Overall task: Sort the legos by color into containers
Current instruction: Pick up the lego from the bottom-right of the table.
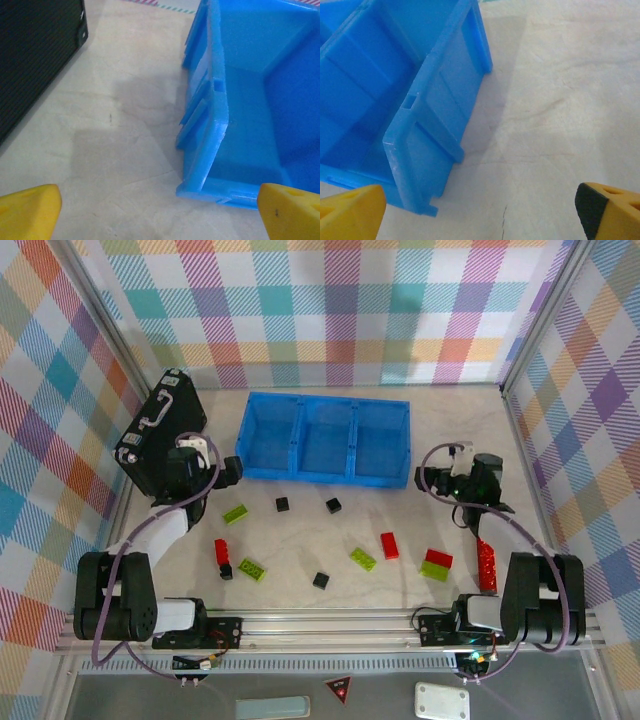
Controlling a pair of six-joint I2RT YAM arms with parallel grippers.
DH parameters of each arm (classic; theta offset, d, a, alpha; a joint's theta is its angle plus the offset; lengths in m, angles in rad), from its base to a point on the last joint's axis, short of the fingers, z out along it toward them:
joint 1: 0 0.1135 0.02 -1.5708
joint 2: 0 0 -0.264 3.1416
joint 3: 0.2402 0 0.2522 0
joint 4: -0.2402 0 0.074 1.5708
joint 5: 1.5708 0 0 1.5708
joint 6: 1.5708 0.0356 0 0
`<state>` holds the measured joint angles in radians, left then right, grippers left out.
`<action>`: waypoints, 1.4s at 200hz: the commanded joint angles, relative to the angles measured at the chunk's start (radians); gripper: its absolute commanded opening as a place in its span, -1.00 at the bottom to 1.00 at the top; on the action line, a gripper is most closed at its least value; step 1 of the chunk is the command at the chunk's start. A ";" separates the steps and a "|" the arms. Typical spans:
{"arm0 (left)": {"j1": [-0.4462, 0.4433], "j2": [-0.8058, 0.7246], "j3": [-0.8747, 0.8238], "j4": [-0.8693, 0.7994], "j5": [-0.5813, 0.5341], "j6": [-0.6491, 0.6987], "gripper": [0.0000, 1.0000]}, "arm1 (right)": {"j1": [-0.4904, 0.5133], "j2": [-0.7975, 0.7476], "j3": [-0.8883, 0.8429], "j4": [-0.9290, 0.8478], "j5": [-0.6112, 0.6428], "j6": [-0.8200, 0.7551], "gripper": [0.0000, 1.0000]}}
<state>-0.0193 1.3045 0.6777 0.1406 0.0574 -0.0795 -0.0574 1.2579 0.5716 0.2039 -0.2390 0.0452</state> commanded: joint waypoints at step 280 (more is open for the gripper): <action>0.032 -0.252 0.280 -0.749 0.148 0.115 0.99 | 0.238 -0.080 0.173 -1.211 0.350 0.805 0.98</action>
<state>-0.0036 1.0580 0.9657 -0.6067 0.1799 0.0204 0.1764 1.2015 0.8085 -1.0065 0.1200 0.7666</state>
